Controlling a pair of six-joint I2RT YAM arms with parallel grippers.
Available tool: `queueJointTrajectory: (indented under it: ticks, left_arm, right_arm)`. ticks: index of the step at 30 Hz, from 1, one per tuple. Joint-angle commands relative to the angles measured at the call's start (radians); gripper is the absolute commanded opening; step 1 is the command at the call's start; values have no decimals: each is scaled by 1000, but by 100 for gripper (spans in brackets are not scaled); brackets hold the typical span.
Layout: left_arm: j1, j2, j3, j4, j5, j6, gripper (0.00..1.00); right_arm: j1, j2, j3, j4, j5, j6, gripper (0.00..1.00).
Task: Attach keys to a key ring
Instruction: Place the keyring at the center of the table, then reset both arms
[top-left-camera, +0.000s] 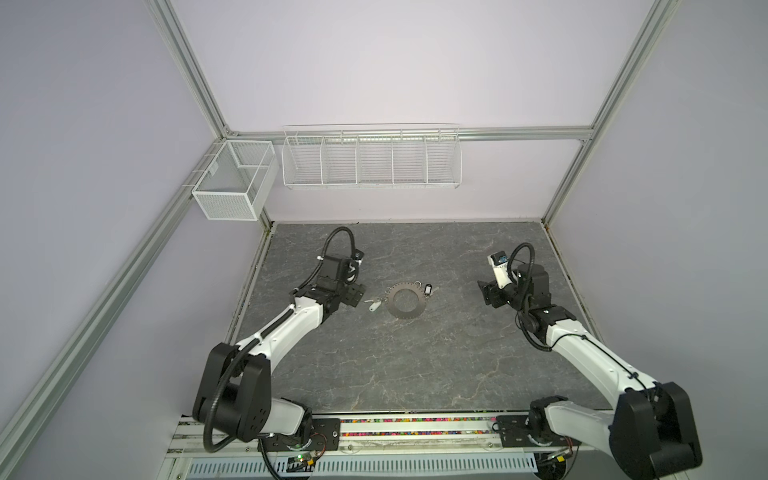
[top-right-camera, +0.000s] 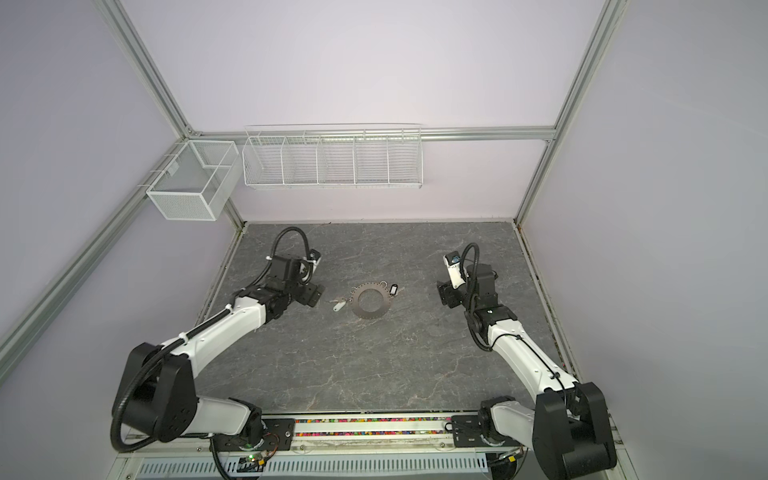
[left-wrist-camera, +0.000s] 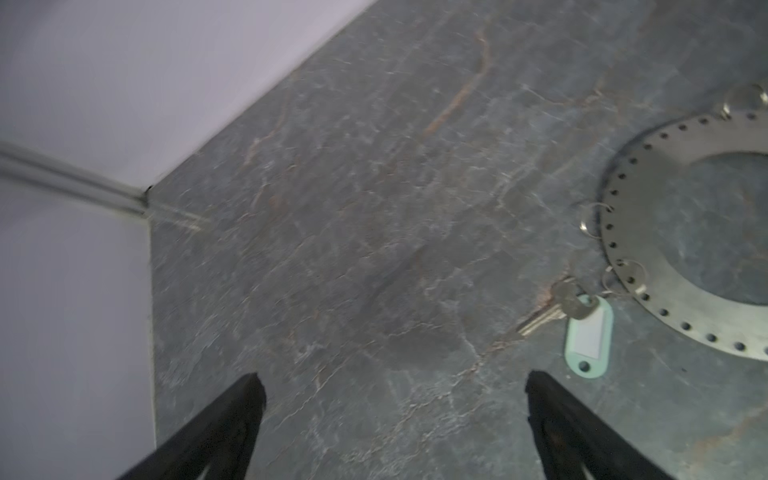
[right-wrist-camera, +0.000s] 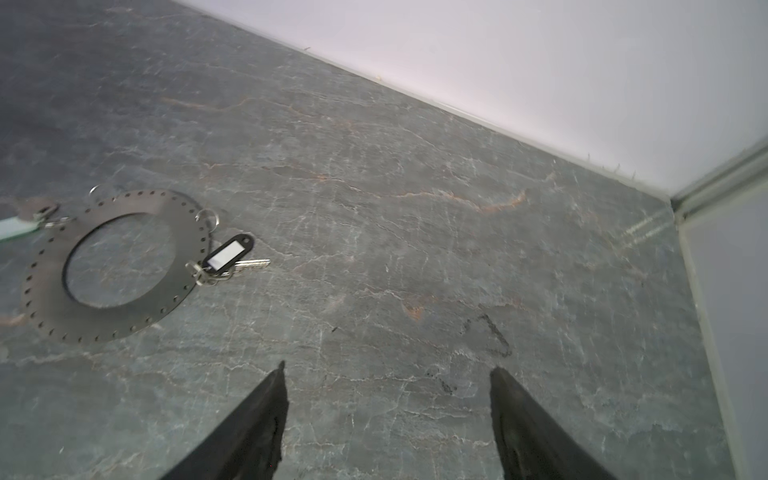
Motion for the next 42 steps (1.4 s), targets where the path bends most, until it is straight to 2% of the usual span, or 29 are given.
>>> queueJointTrajectory:
  ticks: [1, 3, 5, 9, 11, 13, 15, 16, 18, 20, 22, 24, 26, 42]
  left_arm:
    - [124, -45, -170, 336, -5, -217, 99]
    - [189, -48, -271, 526, -31, -275, 99]
    - [211, -23, -352, 699, -98, -281, 99]
    - [258, 93, -413, 885, -44, -319, 99]
    - [262, 189, -461, 1053, -14, -309, 99]
    - [264, 246, -489, 1200, -3, -294, 99]
    - [265, 192, -446, 1030, 21, -301, 99]
    - [265, 190, -422, 983, 42, -287, 99]
    - [265, 220, -395, 974, 46, -268, 99]
    - [265, 223, -416, 1015, 46, -273, 99]
    - [265, 232, -397, 1000, 45, -271, 99]
    - [265, 224, -403, 990, 47, -268, 99]
    - [265, 231, -400, 996, 50, -269, 99]
    - [265, 233, -397, 995, 46, -274, 99]
  right_arm:
    - [-69, 50, -79, 200, 43, 75, 89]
    - [-101, 83, -123, 300, 44, 104, 88]
    - [-115, 127, -189, 443, 34, 100, 89]
    - [-116, 217, -242, 630, -3, 50, 88]
    - [-125, 214, -246, 625, 8, 74, 89]
    - [-144, 228, -298, 732, -16, 84, 89]
    - [-148, 335, -360, 981, -51, 72, 88]
    - [-149, 358, -375, 1043, -20, 84, 88]
    - [-153, 280, -316, 796, -47, 76, 88]
    - [-164, 336, -316, 889, -50, 96, 89]
    - [-167, 300, -302, 798, -52, 94, 88]
    - [-167, 320, -310, 850, -52, 95, 88]
    - [-170, 304, -299, 801, -56, 95, 88]
    - [-192, 311, -277, 771, -97, 112, 88]
